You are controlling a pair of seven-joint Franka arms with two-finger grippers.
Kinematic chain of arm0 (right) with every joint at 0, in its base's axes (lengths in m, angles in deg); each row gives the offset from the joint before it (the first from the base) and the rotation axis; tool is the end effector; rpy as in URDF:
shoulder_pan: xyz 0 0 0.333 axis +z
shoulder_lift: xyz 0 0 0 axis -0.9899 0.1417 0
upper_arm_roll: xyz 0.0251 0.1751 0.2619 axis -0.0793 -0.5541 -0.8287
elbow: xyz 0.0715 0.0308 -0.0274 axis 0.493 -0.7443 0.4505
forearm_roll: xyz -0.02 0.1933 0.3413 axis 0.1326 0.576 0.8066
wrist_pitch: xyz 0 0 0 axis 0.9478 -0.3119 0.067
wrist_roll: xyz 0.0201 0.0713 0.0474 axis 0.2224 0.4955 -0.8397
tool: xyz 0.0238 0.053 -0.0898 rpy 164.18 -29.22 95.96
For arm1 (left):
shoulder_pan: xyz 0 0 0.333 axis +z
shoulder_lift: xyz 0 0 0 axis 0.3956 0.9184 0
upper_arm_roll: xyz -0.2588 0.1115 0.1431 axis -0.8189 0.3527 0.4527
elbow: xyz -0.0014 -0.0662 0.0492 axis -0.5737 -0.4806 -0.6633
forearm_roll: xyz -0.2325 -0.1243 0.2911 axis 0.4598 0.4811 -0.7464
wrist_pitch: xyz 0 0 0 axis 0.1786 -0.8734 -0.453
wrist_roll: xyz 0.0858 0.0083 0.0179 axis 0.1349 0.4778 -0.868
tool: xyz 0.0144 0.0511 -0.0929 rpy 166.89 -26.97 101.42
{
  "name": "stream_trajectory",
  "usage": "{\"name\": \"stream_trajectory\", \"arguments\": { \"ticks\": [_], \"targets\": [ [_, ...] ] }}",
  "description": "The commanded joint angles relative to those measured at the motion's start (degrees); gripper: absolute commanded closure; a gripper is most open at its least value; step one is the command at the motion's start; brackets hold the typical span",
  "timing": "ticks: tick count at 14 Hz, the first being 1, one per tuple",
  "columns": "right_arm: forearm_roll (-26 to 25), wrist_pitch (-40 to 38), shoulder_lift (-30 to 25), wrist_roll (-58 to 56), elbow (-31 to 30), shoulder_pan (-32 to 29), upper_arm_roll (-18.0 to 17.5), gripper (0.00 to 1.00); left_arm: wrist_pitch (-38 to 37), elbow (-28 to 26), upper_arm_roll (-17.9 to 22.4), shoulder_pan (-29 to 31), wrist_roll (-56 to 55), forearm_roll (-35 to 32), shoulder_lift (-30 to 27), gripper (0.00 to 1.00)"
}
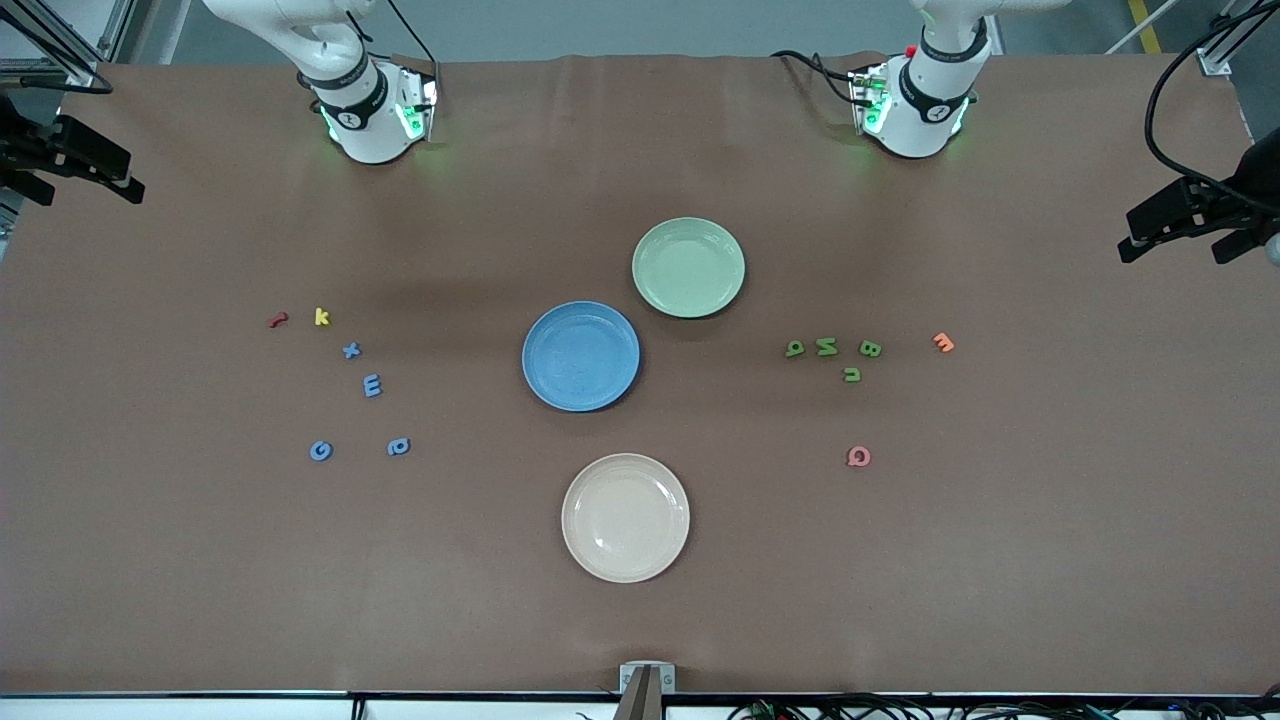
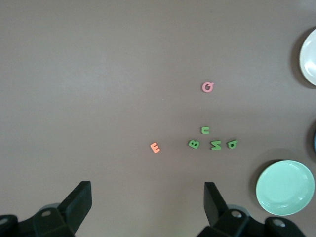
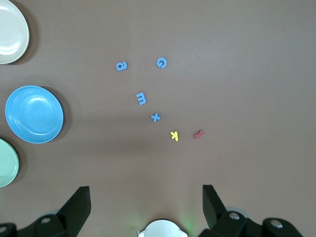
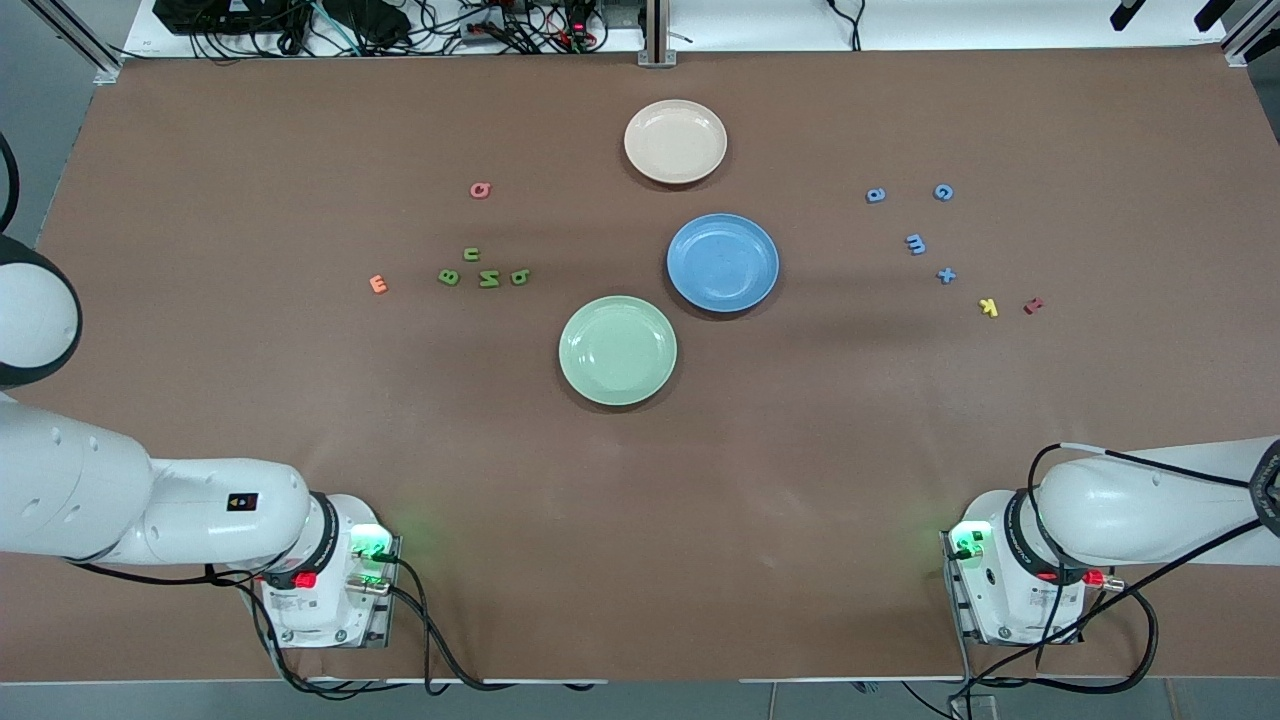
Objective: Sort letters by color into matching plates
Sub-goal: 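Move the right gripper to blue letters while the left gripper reaches green letters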
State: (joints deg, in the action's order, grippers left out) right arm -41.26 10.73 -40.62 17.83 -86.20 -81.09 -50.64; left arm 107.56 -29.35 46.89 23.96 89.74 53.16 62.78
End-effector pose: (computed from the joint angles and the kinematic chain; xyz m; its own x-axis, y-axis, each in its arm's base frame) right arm 0.4978 -0.0169 0.6718 0.9979 -0.0127 -0.0634 -0.0153 -0.9991 -0.0398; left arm 0.5490 -0.0074 0.6538 0.9996 -0.0076 0.0269 -0.0082 -0.9997 0.0228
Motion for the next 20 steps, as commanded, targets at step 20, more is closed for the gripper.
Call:
{"name": "stream_trajectory", "arguments": {
  "ticks": [20],
  "targets": [
    [-1.45,4.8,6.48,0.37,1.23,-0.67,0.29,0.0,23.5,-28.34,-7.52,-1.0,-6.79,3.78,4.6,0.0]
  ]
}}
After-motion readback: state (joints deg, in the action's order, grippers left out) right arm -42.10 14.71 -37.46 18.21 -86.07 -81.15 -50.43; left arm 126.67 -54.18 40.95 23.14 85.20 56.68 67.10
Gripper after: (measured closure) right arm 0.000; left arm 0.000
